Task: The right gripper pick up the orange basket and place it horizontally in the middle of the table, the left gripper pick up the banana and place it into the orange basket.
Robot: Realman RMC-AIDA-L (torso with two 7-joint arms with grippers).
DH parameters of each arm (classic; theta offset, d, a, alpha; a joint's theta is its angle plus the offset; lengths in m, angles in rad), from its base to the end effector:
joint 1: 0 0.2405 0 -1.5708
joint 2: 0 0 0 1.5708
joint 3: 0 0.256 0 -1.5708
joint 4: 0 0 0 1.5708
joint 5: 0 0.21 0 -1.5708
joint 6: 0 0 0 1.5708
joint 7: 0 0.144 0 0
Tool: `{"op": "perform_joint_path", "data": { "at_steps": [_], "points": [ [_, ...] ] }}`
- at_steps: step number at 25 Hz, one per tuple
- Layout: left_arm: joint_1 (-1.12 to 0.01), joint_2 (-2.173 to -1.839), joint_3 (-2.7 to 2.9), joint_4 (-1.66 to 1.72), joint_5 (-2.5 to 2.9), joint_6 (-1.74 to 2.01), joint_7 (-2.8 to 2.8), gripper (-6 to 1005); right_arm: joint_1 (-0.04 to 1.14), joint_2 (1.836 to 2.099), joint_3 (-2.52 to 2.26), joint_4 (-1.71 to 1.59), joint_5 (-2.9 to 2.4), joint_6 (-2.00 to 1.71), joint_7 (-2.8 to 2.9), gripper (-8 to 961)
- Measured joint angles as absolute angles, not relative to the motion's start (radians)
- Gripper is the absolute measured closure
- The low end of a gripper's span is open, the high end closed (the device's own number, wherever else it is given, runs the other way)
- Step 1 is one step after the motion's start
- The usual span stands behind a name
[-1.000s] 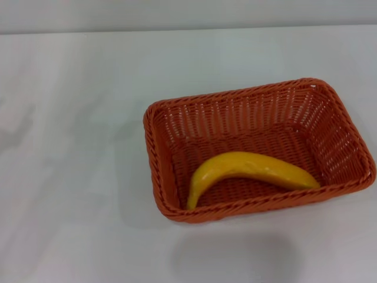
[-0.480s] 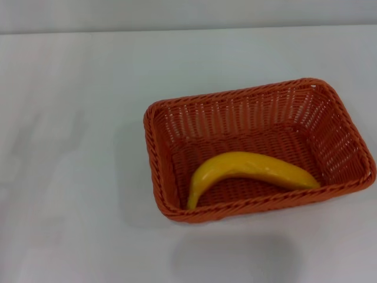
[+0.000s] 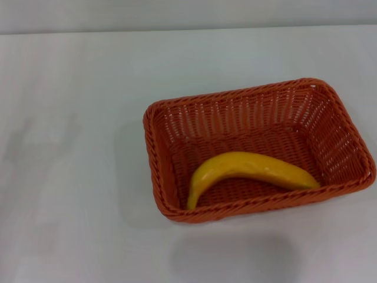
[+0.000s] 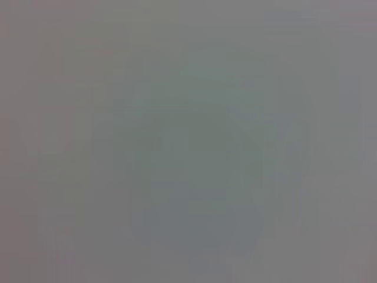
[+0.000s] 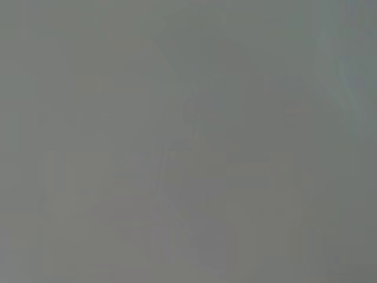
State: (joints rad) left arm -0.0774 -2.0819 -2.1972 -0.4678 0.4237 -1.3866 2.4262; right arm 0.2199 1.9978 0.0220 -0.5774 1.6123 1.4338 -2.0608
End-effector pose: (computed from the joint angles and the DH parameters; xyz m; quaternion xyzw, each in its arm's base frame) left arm -0.3794 0.2438 0.1128 -0.5522 -0.2311 -0.4497 0.6629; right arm 0.4189 0.2367 0.1776 -0.6164 0.2822 0.3592 0.6414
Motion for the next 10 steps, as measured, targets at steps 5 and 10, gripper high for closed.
{"op": "perform_joint_path", "data": {
  "at_steps": [5,10],
  "points": [
    [-0.090,-2.081,-2.197,-0.449,0.402,-1.390,2.428,223,0.216,1.997,0.023,-0.573,1.613,1.449,-2.061,68],
    [-0.092,-2.080,-2.196,-0.448,0.402,-1.400,2.428,223,0.209,1.997,0.025,-0.567,1.613,1.459,-2.062,68]
  ]
}}
